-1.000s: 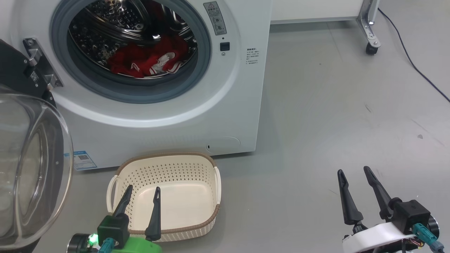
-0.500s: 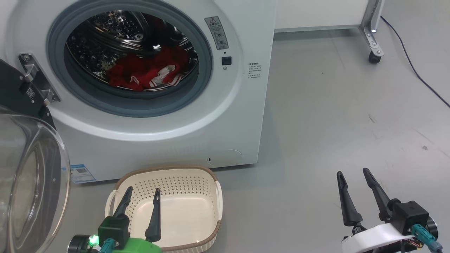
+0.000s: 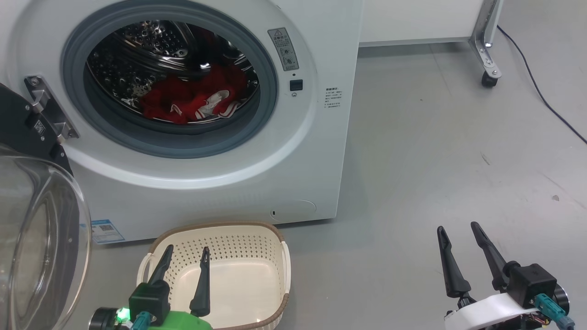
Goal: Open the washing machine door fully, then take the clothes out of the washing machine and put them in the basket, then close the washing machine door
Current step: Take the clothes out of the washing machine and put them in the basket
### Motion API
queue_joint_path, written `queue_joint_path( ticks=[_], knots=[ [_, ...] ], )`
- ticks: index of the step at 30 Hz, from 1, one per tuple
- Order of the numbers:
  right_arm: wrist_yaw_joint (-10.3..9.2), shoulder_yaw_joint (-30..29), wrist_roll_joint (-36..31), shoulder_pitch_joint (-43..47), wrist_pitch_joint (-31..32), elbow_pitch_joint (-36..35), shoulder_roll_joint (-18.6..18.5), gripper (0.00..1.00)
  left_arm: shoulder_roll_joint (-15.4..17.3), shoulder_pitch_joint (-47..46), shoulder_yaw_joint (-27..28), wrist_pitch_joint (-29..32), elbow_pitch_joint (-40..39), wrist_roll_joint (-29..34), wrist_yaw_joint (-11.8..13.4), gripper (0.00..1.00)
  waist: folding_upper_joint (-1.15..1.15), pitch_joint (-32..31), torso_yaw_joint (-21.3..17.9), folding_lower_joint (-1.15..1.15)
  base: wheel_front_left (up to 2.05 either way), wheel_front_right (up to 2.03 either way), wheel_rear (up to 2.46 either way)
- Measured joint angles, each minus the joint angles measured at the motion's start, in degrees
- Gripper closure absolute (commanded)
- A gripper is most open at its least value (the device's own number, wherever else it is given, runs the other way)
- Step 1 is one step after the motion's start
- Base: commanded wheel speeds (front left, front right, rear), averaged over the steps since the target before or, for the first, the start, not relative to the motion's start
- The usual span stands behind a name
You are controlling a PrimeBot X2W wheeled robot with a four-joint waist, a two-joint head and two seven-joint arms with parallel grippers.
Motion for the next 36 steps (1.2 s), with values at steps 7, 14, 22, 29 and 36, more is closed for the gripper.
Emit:
queue_joint_path(
  ticks=[7,14,22,29,36],
  knots=[
    [0.0,0.0,0.3,0.0,0.0,-0.1,0.0,0.0,0.0,0.0,-0.4,0.0,0.0,0.0,0.1,0.0,0.0,0.3,0.1,0.0,0.0,0.0,0.0],
    [0.01,0.0,0.4,0.0,0.0,-0.5,0.0,0.0,0.0,-0.3,-0.8,0.0,-0.2,0.0,0.3,0.0,0.0,1.6,0.5,0.0,0.0,0.0,0.0],
    [0.05,0.3,0.4,-0.3,0.0,-1.6,0.0,0.0,0.0,-3.1,-2.0,0.4,-0.1,-0.5,0.5,0.0,0.0,4.5,0.8,0.0,0.0,0.0,0.0],
    [0.08,0.2,-0.1,-1.7,0.0,-3.1,0.0,0.0,0.0,-7.6,-3.5,1.4,1.0,-1.5,0.7,0.0,0.0,8.8,1.1,0.0,0.0,0.0,0.0],
    [0.2,0.0,-0.9,-3.6,0.0,-4.4,-0.6,0.0,0.0,-14.1,-4.5,2.4,3.3,-3.9,0.7,0.0,0.0,14.0,1.4,0.01,0.0,0.0,0.0]
  ],
)
